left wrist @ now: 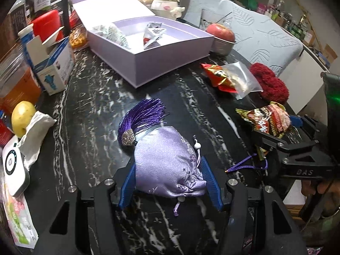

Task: Organize soft objects
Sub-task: 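Grasp the red-and-gold snack bag with the right tool while the left tool holds the sachet, then lift the sachet and snack bag off the table with both tools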

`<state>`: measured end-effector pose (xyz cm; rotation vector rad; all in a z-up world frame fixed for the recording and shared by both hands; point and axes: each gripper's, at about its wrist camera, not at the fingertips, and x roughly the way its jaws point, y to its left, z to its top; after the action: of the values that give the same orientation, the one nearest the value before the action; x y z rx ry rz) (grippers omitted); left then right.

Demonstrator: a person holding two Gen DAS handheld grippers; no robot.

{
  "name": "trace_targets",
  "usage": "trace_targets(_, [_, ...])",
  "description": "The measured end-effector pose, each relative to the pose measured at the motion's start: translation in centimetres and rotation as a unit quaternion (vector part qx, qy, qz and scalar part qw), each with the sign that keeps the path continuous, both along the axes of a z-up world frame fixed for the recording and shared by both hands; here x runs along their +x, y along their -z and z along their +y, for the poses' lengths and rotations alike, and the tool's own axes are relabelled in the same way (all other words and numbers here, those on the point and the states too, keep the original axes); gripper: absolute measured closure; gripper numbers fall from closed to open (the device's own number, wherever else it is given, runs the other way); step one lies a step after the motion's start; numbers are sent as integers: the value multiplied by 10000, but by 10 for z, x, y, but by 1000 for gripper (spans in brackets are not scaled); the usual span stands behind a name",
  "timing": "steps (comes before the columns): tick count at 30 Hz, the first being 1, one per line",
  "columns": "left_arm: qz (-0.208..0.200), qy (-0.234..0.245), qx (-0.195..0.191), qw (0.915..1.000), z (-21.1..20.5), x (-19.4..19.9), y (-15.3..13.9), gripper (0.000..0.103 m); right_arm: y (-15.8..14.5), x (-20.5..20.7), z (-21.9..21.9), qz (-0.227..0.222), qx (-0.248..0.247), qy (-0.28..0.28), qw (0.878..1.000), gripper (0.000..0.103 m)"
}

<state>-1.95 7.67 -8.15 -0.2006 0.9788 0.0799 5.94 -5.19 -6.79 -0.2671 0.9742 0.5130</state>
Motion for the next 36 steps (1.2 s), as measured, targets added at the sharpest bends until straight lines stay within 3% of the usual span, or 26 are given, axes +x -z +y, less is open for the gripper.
trace_targets(7, [58, -83, -45, 9999, 6, 3, 3, 45, 12, 8, 4, 334, -44, 99, 9994, 0])
trace_targets(10, [59, -85, -40, 9999, 6, 4, 5, 45, 14, 7, 4, 216, -220, 95, 9995, 0])
trace_targets(12, [56, -77, -3, 10000, 5, 5, 5, 45, 13, 4, 3, 106, -284, 86, 9995, 6])
trace_targets(14, [54, -78, 17, 10000, 5, 5, 5, 45, 10, 1, 3, 62, -257, 41, 9996, 27])
trace_targets(20, [40, -91, 23, 9999, 4, 3, 5, 45, 4, -5, -4, 136, 21, -90, 9999, 41])
trace_targets(36, [-108, 270, 259, 9992, -22, -10, -6, 45, -7, -28, -31, 252, 483, -187, 9983, 45])
